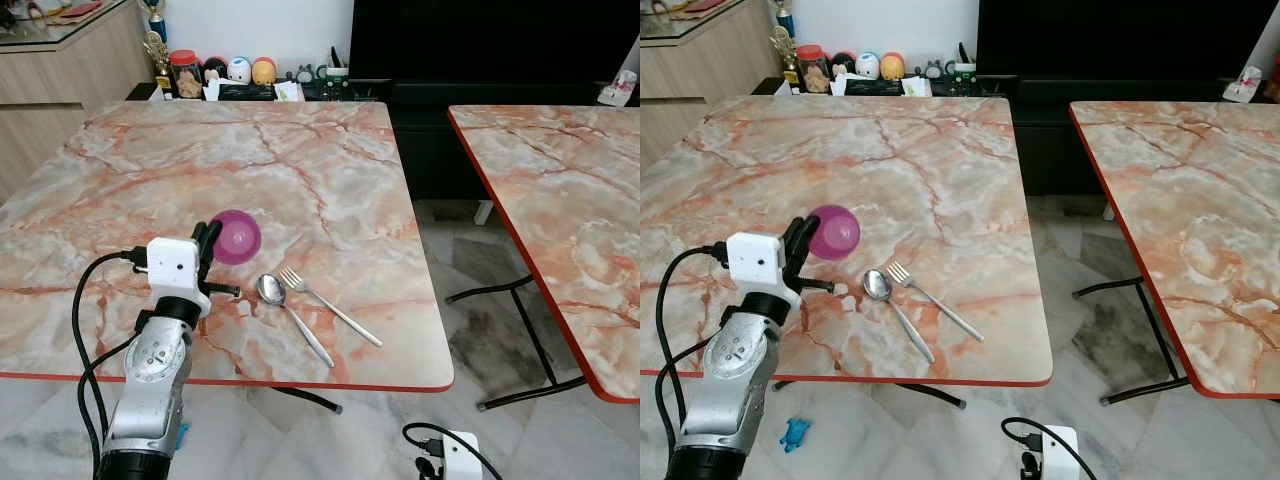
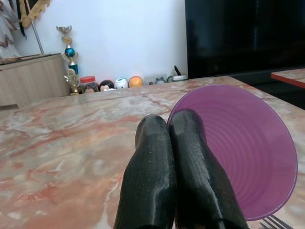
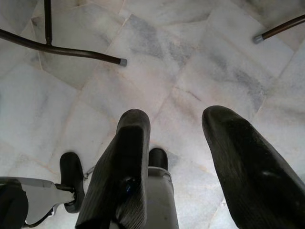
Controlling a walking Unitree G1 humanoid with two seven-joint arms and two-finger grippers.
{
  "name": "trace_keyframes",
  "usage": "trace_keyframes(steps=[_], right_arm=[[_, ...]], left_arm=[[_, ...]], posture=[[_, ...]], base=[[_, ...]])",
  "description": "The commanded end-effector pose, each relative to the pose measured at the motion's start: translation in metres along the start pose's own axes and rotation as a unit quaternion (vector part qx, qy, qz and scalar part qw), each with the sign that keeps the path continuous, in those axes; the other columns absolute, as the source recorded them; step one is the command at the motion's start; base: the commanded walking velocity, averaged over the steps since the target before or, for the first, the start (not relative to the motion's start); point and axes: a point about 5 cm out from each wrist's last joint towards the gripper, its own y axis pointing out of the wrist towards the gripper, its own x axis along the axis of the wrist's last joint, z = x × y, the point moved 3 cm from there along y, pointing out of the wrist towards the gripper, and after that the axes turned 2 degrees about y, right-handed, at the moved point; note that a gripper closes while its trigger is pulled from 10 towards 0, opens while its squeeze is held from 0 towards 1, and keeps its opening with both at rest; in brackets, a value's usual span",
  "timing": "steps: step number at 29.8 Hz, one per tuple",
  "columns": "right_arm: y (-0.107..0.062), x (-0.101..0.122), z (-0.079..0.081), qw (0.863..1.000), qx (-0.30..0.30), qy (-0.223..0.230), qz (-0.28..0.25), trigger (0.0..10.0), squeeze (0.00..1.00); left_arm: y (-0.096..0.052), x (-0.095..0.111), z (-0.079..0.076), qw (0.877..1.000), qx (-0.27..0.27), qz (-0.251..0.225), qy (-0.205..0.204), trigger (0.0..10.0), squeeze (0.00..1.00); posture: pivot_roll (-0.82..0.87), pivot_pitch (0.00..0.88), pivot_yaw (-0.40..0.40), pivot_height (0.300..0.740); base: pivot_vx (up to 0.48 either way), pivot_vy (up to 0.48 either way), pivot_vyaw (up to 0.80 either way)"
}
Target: Setting the table
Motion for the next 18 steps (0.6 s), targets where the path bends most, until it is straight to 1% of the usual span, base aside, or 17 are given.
trace_keyframes(steps=[1, 4, 7, 9, 18], right_arm=[[-0.002, -0.007, -0.001, 1.0, -0.003, 0.009, 0.012, 10.0, 0.0], [-0.002, -0.01, -0.001, 1.0, -0.007, 0.01, 0.02, 10.0, 0.0], [-0.002, -0.009, 0.0, 1.0, -0.008, 0.011, 0.018, 10.0, 0.0], [-0.002, -0.008, -0.001, 1.0, -0.008, 0.012, 0.015, 10.0, 0.0], [-0.001, -0.006, -0.003, 1.0, -0.012, 0.023, 0.009, 10.0, 0.0]], left_arm=[[0.0, 0.0, 0.001, 1.0, 0.002, 0.002, 0.004, 10.0, 0.0], [0.005, 0.002, 0.007, 1.0, 0.011, -0.001, 0.005, 10.0, 0.0], [0.011, 0.007, 0.011, 1.0, 0.018, -0.011, 0.009, 10.0, 0.0], [0.013, 0.008, 0.012, 1.0, 0.024, -0.012, 0.008, 10.0, 0.0], [0.013, 0.006, 0.009, 1.0, 0.024, -0.01, 0.007, 10.0, 0.0]], posture=[[0.1, 0.0, -0.019, 0.74], [0.1, 0.0, -0.016, 0.74], [0.1, 0.0, -0.013, 0.74], [0.1, 0.0, -0.014, 0.74], [0.1, 0.0, -0.021, 0.74]], base=[[0.0, -0.42, 0.0], [0.0, -0.431, 0.0], [0.0, -0.43, 0.0], [0.0, -0.431, 0.0], [0.0, -0.349, 0.0]])
